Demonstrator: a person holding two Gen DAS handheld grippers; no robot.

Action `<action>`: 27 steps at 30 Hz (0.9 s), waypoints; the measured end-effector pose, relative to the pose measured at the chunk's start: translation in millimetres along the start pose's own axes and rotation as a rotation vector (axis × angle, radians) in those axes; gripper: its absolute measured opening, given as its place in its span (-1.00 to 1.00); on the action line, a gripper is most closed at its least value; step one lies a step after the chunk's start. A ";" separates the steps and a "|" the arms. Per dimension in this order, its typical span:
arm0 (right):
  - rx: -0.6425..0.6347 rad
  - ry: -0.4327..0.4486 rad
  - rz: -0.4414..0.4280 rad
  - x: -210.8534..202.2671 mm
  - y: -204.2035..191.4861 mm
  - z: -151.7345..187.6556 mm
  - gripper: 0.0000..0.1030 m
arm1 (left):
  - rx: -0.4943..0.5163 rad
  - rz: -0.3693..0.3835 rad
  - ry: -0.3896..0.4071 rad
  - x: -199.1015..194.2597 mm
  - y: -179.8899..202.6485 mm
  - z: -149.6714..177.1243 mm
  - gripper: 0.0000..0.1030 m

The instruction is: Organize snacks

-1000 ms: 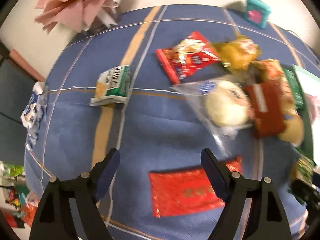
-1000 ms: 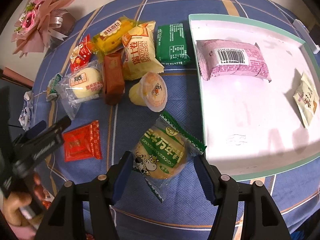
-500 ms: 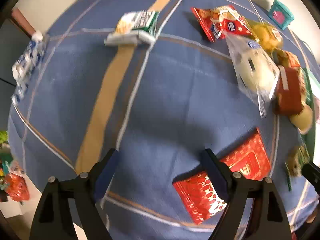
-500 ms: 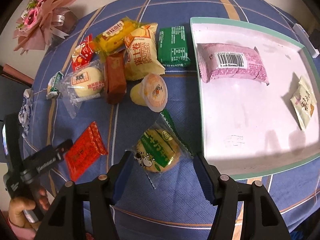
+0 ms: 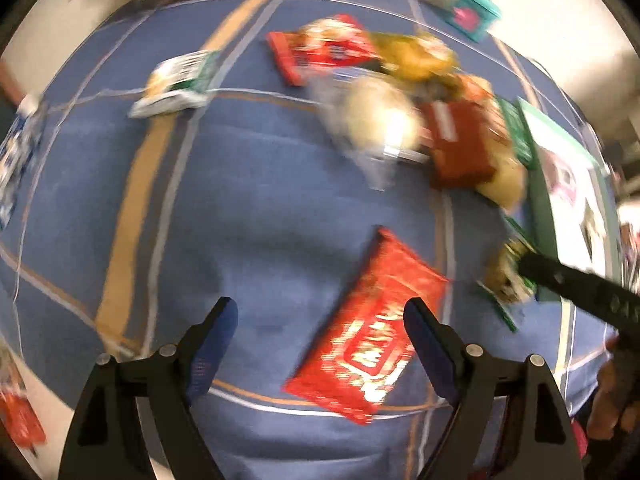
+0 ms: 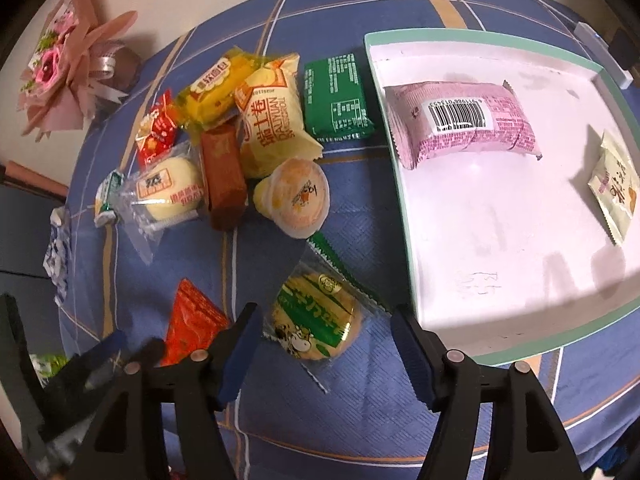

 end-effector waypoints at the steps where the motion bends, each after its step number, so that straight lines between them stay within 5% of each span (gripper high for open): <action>1: -0.003 0.002 0.003 0.2 -1.5 -0.5 0.43 | 0.021 -0.004 -0.007 3.7 3.1 -2.2 0.66; 11: -0.096 0.021 0.112 12.3 -26.9 0.2 0.58 | 0.166 -0.081 -0.071 35.3 73.4 10.4 0.68; 18: -0.120 0.008 0.162 9.2 -28.2 10.7 0.52 | 0.053 -0.190 -0.003 30.0 29.0 6.9 0.68; 27: -0.096 -0.041 0.066 19.0 -39.9 15.1 0.45 | -0.036 -0.165 0.022 24.9 2.2 20.5 0.61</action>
Point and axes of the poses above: each gripper's, at about its wrist camera, not at the fingertips, and x roughly the way its jaws point, y to its right, z to its underside, the point moved 7 cm from there along x, roughly the way its jaws point, and after that the axes turned 9 degrees about z, right-handed, at the moved point
